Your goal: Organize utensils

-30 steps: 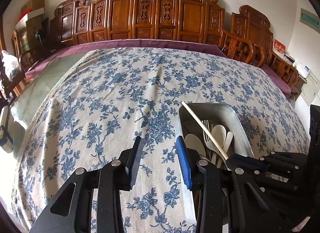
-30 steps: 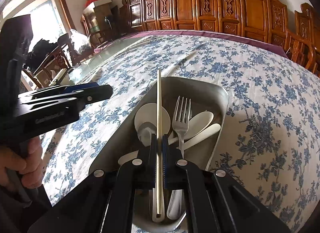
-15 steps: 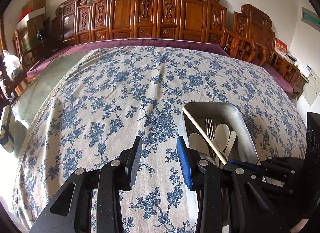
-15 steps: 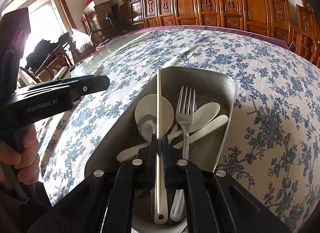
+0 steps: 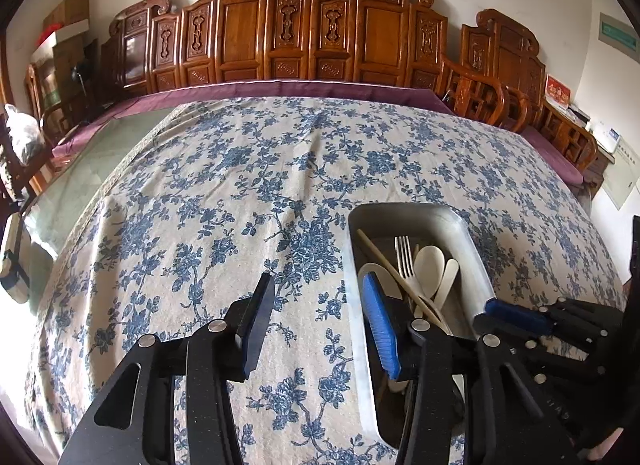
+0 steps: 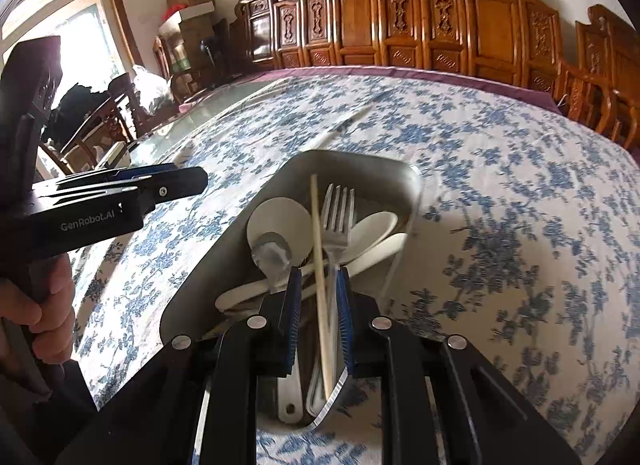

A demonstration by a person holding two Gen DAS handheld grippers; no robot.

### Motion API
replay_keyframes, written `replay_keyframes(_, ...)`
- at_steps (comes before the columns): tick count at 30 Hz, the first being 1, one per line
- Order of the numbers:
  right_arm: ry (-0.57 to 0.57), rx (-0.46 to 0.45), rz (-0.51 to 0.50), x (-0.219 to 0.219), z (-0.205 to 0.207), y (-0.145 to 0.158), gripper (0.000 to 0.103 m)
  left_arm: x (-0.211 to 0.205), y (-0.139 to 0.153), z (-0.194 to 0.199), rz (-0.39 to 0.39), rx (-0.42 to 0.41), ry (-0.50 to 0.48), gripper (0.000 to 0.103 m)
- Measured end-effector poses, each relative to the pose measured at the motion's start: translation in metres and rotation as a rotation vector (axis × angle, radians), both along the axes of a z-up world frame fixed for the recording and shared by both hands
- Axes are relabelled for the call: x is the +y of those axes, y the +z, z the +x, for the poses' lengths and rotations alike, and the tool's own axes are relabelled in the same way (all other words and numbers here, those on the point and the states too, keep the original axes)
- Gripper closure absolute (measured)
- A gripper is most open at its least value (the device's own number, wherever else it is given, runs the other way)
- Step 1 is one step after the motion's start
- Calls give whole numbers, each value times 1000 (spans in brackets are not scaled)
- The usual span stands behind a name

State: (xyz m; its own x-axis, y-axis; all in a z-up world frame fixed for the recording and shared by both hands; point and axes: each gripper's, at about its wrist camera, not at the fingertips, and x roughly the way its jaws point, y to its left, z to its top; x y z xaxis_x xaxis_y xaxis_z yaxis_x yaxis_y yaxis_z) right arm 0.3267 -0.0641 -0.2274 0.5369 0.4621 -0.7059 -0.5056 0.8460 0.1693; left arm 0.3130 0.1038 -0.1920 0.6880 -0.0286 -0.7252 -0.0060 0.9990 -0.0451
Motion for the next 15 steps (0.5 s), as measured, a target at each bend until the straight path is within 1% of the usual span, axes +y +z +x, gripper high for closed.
replay_keyframes(1, -11, -11, -8, -4, -3, 3, 83, -1, 0, -2, -2, -1, 0, 56)
replay_keyframes(2, -21, -15, -13, -8, -5, 4, 83, -2, 1, -5, -6, -3, -1, 51)
replay_keyframes(4, -40, -20, -18, -16, -8, 7, 80, -3, 1, -10, -8, -4, 1, 45)
replay_keyframes(6, -61, -27, -20, -26, -15, 9, 68, -6, 1, -16, -4, 0, 3, 38)
replay_keyframes(7, -71, -32, -24, -30, -18, 10, 66, -8, 1, -20, 0, 0, 3, 32)
replay_keyframes(8, -85, -36, -26, -37, -23, 12, 63, -9, 2, -23, 3, -1, 3, 29)
replay_keyframes(9, -96, -38, -25, -42, -26, 13, 57, -11, 3, -27, 8, -2, 3, 26)
replay_keyframes(10, -112, -39, -24, -48, -30, 15, 54, -14, 3, -32, 14, 0, 6, 18)
replay_keyframes(11, -128, -43, -26, -53, -34, 16, 45, -15, 4, -36, 16, -1, 6, 13)
replay_keyframes(12, -142, -49, -30, -58, -38, 18, 37, -17, 5, -39, 17, -2, 4, 12)
replay_keyframes(13, -156, -56, -33, -62, -42, 20, 35, -20, 5, -43, 19, 0, 1, 11)
replay_keyframes(15, -189, -67, -41, -73, -53, 25, 23, -26, 7, -52, 22, 10, -8, 11)
